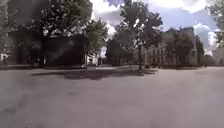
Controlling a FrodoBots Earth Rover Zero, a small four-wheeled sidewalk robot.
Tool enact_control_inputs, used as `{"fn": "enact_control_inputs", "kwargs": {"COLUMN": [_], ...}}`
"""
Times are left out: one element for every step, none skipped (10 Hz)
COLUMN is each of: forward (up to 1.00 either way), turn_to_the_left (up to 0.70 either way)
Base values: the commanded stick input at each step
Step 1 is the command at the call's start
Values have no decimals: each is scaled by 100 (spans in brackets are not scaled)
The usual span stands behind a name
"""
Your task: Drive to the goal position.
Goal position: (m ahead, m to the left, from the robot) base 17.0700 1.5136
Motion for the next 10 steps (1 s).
{"fn": "enact_control_inputs", "kwargs": {"forward": [85, 85, 85, 85, 85, 85, 85, 85, 85, 85], "turn_to_the_left": [1, 1, 1, 1, 1, 1, 1, 1, 1, 1]}}
